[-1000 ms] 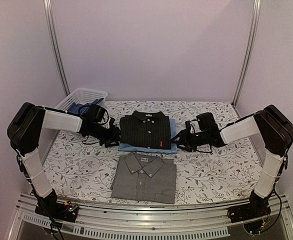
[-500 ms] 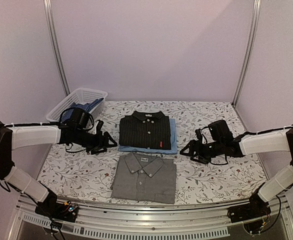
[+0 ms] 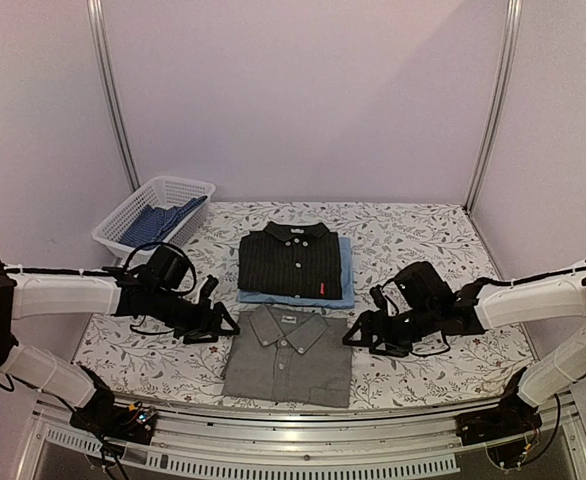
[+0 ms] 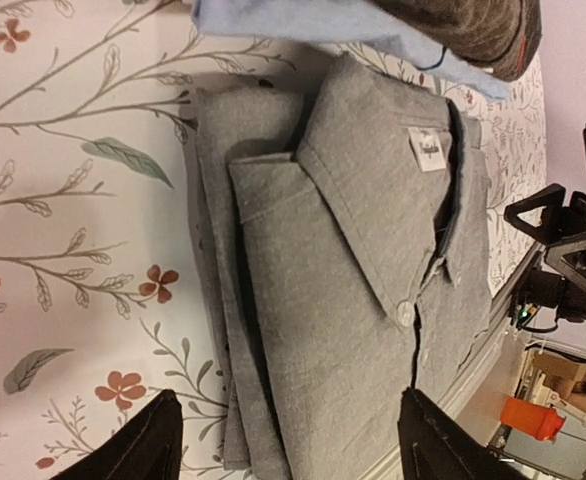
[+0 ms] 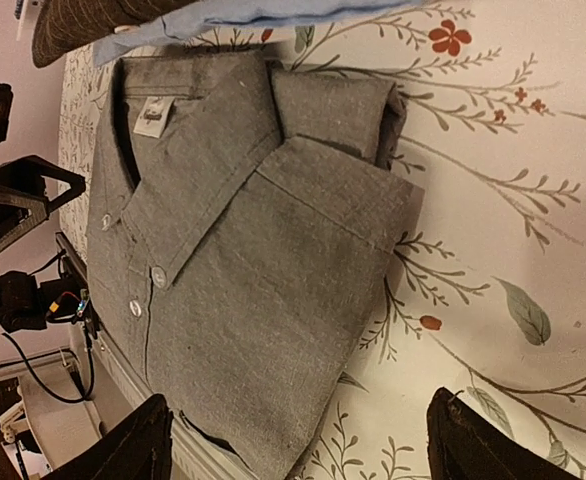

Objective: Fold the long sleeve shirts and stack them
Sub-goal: Pick up the square-folded shirt from the center of the board.

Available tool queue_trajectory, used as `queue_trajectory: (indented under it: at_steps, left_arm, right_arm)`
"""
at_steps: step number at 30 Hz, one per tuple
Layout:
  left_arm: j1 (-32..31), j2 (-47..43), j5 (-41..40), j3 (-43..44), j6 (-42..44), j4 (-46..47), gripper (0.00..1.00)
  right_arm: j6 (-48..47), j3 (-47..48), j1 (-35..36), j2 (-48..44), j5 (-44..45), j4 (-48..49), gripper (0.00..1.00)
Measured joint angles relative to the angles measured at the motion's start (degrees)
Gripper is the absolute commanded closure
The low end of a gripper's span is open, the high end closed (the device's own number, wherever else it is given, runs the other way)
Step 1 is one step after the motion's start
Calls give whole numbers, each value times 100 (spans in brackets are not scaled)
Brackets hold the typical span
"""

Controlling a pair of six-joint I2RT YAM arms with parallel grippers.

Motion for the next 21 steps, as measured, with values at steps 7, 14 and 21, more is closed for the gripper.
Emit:
queue_trajectory:
  at_steps: [7, 14, 21]
  left_arm:
    - [-533, 133, 66, -223, -170, 120, 27]
    - [-841, 610, 59, -203, -271, 321, 30]
    - [-1095, 844, -2, -76, -428, 472, 56]
  right_arm:
    - [411, -28, 470, 446, 98, 92, 13]
    - [616, -4, 520, 828, 35, 839, 15]
    - [664, 184, 579, 1246, -76, 1305, 28]
